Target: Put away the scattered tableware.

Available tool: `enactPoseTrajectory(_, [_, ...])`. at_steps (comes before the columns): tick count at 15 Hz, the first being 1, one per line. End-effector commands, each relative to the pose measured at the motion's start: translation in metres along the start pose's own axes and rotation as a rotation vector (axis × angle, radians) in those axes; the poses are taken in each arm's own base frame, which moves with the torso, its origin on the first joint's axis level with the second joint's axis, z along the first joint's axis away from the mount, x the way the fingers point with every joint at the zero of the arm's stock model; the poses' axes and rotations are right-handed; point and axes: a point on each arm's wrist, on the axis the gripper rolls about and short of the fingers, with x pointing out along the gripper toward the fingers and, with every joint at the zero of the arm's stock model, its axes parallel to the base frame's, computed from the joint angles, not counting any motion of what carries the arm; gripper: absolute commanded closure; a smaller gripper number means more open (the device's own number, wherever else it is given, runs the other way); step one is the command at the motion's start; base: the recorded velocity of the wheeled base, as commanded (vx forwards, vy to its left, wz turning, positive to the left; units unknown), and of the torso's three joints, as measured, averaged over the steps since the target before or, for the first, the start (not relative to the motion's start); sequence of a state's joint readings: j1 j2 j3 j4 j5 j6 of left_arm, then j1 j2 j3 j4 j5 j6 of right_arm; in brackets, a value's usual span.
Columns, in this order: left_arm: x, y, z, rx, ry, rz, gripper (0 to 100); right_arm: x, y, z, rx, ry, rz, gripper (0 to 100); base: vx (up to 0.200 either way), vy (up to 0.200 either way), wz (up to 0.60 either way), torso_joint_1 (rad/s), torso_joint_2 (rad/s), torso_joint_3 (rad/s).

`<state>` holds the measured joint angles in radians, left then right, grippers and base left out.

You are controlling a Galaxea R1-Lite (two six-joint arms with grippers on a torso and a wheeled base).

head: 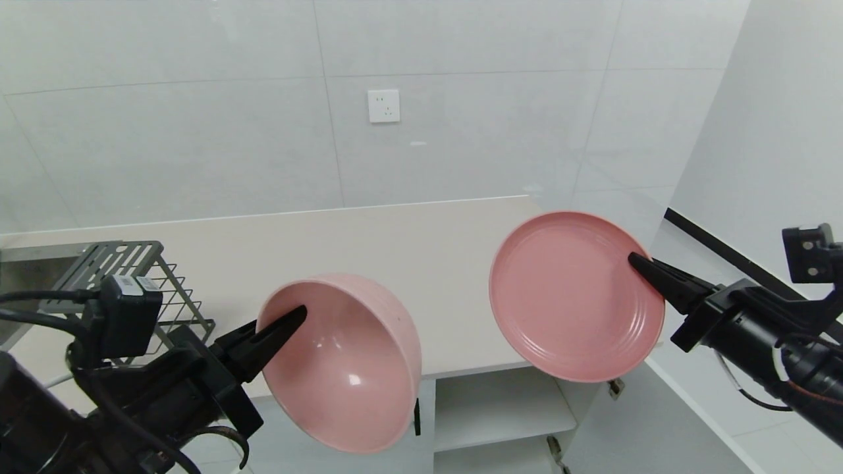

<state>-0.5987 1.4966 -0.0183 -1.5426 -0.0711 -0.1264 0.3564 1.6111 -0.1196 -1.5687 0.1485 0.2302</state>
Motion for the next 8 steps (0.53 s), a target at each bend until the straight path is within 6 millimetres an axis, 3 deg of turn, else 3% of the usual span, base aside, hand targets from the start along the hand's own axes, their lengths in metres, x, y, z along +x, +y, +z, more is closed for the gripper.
enactPoseTrajectory(1, [-0.0044, -0.0029, 0.0044, 0.008, -0.029, -0.016, 100, -0.0003, 0.0001, -0.0006, 0.000, 0.002, 0.001, 100, 0.000, 0.000, 0.00, 0.000, 0.00, 0.000])
enactPoseTrajectory(8, [-0.0065, -0.0076, 0.0002, 0.024, 0.000, -0.047, 100, -0.0022, 0.0012, 0.0025, -0.002, -0.012, 0.006, 100, 0.000, 0.000, 0.00, 0.000, 0.00, 0.000])
